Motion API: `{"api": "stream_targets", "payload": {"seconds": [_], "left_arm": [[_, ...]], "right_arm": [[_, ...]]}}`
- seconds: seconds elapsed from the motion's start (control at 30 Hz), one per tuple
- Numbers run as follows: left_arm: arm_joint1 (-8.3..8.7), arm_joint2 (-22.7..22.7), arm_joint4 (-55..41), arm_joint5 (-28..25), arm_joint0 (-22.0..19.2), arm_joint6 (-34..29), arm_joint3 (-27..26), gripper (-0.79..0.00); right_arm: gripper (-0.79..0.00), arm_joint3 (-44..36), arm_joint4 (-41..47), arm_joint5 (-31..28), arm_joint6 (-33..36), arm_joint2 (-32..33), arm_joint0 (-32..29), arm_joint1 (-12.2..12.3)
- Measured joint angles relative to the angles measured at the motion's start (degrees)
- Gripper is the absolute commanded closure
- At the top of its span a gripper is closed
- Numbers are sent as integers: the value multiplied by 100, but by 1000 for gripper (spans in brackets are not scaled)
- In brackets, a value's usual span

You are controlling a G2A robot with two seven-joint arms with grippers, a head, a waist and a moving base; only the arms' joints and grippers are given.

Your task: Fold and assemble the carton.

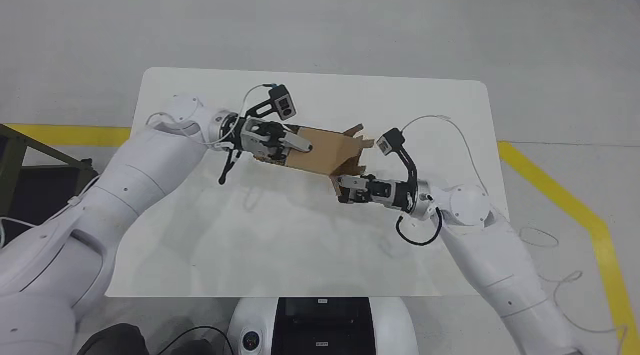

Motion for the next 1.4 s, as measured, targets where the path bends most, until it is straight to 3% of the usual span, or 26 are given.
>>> {"api": "stream_targets", "payload": {"seconds": [0.3, 0.53, 0.77, 0.97, 1.4], "left_arm": [[-55, 13, -27, 6, -49, 0, 51, 0], [-26, -58, -125, 33, -49, 0, 203, 0], [71, -186, -358, 122, 68, 0, 25, 0], [131, -207, -404, 218, 172, 0, -307, 0], [90, -33, -302, 275, 194, 0, -383, 0]], "right_arm": [[-785, 113, 57, -111, -77, -79, 104, -26], [-785, 73, 64, -263, -119, 254, -50, 58], [-785, 183, -106, -156, -242, 573, -199, 148], [-785, 283, -74, -100, -314, 460, -131, 125], [-785, 304, 82, -205, -332, 288, 46, 76]]}}
